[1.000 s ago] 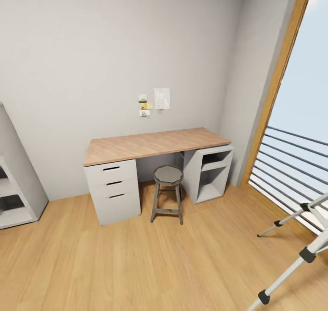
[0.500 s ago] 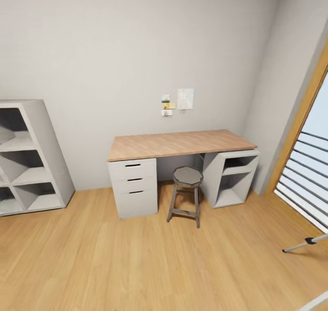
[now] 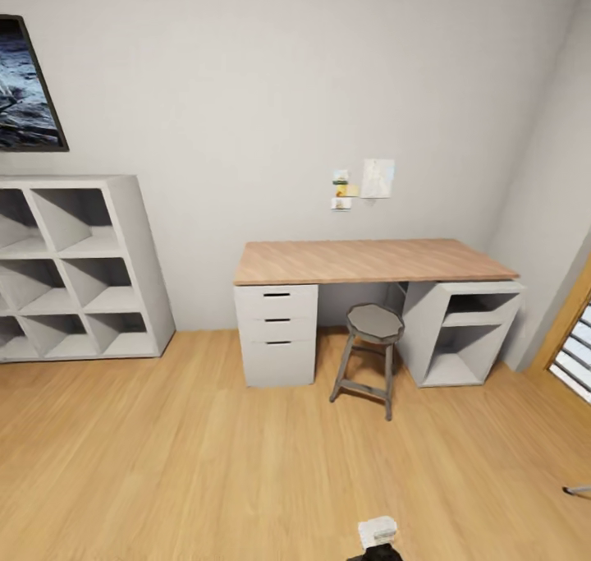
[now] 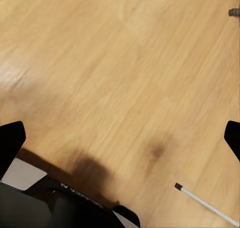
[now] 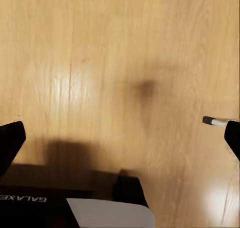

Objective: Attach the digital camera to the camera tripod in the bedroom.

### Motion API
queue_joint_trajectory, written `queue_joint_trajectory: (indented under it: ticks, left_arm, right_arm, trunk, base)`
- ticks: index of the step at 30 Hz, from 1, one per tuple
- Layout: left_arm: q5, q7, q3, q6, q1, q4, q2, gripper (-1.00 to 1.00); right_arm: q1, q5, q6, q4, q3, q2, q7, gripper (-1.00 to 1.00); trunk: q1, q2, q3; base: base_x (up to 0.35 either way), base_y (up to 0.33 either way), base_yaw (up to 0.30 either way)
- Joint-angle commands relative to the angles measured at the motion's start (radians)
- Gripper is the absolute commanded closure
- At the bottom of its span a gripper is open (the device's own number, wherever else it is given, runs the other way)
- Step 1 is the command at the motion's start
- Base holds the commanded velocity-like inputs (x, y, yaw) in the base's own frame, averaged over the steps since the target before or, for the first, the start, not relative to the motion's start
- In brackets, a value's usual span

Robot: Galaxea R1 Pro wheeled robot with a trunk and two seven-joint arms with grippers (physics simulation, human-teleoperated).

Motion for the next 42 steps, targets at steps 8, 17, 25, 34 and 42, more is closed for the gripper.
queue_joint_trajectory:
  ticks: [8, 17, 25, 34, 42]
  left_arm:
    - [0.014, -0.002, 0.065, -0.003, 0.016, -0.007, -0.003, -1.0]
    - [0.086, 0.0, 0.11, -0.006, 0.023, -0.006, -0.003, -1.0]
    - [0.112, 0.0, 0.143, -0.007, 0.029, -0.004, -0.003, -1.0]
    - [0.114, 0.0, 0.166, -0.007, 0.033, -0.001, -0.004, -1.0]
    - [0.115, 0.0, 0.169, -0.007, 0.035, 0.0, -0.005, -1.0]
  right_arm:
    - [-0.013, 0.009, 0.159, -0.214, 0.005, 0.0, 0.004, -1.0]
    - [-0.014, 0.009, 0.252, -0.32, 0.026, 0.0, 0.098, -1.0]
    - [-0.007, 0.009, 0.277, -0.343, 0.11, 0.0, 0.128, -1.0]
    - [-0.006, 0.009, 0.278, -0.346, 0.119, 0.0, 0.131, -1.0]
    - [-0.005, 0.009, 0.278, -0.346, 0.121, 0.0, 0.131, -1.0]
  trunk:
    - [0.0, -0.001, -0.006]
    - [0.0, -0.001, -0.013]
    - [0.0, -0.001, -0.02]
    - [0.0, -0.001, -0.028]
    - [0.0, -0.001, -0.036]
  base:
    - [0.0, 0.0, 0.29]
    - [0.0, 0.0, 0.275]
    - [0.006, 0.0, 0.264]
    - [0.244, 0.0, 0.259]
    - [0.322, 0.0, 0.258]
